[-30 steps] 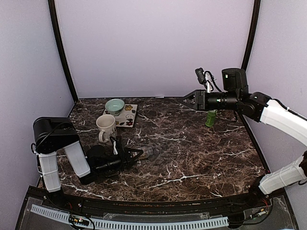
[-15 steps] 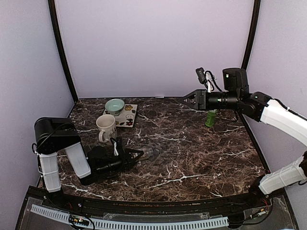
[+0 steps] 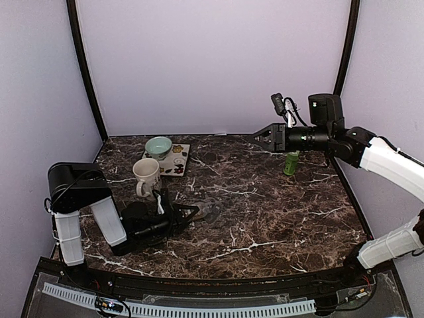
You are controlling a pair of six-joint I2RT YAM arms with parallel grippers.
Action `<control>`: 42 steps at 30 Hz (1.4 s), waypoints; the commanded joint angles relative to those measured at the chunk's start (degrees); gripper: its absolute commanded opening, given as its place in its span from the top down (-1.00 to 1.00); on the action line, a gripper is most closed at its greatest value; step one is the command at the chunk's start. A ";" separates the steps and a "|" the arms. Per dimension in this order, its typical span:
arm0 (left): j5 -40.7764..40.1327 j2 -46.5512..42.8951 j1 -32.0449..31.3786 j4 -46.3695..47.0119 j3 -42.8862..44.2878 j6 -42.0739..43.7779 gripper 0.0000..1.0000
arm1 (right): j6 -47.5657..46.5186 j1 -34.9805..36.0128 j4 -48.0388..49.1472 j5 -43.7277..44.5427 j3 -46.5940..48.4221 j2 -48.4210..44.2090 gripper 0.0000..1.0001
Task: Sort the pills into containers
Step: Pour the pill into the compartment of the pill container.
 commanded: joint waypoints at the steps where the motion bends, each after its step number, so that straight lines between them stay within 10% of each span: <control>1: 0.32 -0.21 -0.48 5.19 1.73 0.69 1.00 | -0.99 -0.43 1.56 -0.59 0.20 -1.02 0.28; 42: -3.02 -6.17 -2.58 -7.05 -0.05 3.66 1.00 | -0.03 -0.42 2.01 -1.25 -0.60 -2.28 0.28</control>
